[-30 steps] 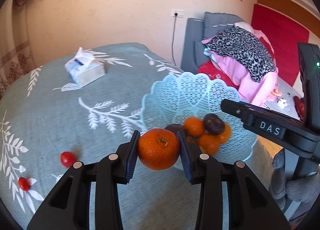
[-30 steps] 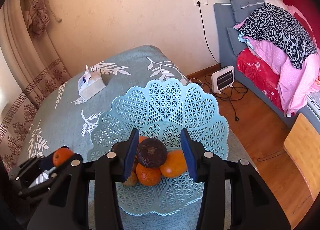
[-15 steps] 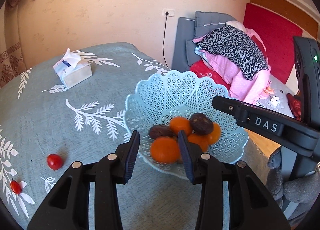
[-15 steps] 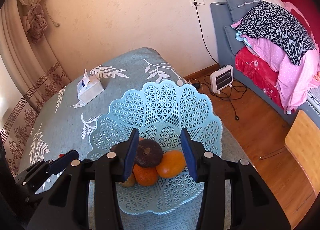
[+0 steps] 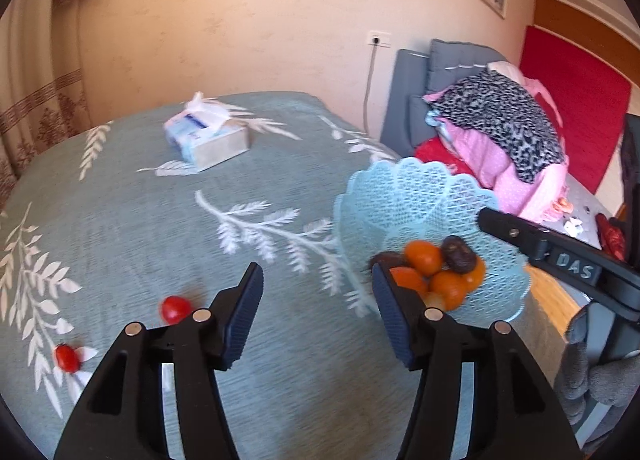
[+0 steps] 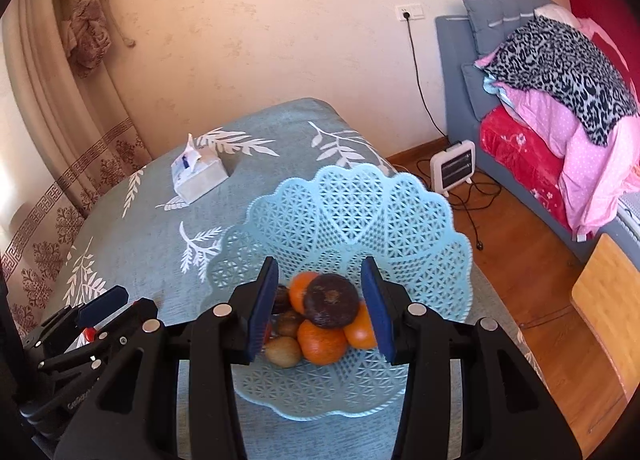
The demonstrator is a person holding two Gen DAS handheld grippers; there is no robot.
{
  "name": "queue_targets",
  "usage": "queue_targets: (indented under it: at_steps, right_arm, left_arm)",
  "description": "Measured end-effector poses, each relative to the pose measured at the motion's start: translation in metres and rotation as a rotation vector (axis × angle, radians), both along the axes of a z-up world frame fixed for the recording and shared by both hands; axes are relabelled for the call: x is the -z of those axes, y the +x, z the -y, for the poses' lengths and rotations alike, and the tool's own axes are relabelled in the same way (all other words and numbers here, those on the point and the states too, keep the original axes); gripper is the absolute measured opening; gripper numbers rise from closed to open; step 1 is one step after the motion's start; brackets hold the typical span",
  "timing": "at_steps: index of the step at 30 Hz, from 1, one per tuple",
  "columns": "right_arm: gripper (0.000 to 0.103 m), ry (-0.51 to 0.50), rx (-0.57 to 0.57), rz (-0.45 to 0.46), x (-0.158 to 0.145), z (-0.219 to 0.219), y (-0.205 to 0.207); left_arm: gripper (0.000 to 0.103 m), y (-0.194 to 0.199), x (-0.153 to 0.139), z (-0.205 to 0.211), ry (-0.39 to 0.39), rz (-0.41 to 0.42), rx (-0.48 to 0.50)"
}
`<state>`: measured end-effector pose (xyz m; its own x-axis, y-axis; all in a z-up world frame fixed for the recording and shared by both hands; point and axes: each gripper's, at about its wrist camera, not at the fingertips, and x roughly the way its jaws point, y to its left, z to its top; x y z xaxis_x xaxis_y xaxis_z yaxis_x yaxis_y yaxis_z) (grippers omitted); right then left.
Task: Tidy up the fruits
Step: 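Withdraw both open tools from the basket toward the red tomatoes, then grasp a red tomato with the left tool while the right tool grasps another tomato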
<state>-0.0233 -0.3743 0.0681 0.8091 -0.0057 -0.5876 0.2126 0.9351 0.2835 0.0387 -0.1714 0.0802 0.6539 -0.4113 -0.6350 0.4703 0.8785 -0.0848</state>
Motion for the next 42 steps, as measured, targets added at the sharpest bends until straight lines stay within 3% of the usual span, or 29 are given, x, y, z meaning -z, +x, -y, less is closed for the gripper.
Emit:
queue_targets:
  at_steps: [12, 14, 15, 32, 42]
  right_arm:
    - [0.045, -0.022, -0.105, 0.009, -0.007, -0.048, 0.012]
    - [0.060, -0.029, -0.115, 0.018, -0.008, -0.057, 0.014]
    - [0.060, -0.034, -0.120, 0.022, -0.008, -0.060, 0.014]
    - [0.060, -0.105, -0.265, -0.006, 0.002, -0.129, 0.028]
    - [0.060, -0.135, -0.335, -0.029, 0.009, -0.159, 0.037]
  left_arm:
    - [0.067, 0.001, 0.000, -0.068, 0.023, 0.019, -0.149]
    - [0.067, 0.000, 0.000, -0.080, 0.030, 0.022, -0.176]
    - [0.067, -0.001, 0.001, -0.086, 0.033, 0.024, -0.188]
    - [0.067, 0.000, 0.035, -0.193, 0.082, -0.037, -0.426]
    - [0.066, 0.014, 0.051, -0.207, 0.092, -0.073, -0.462]
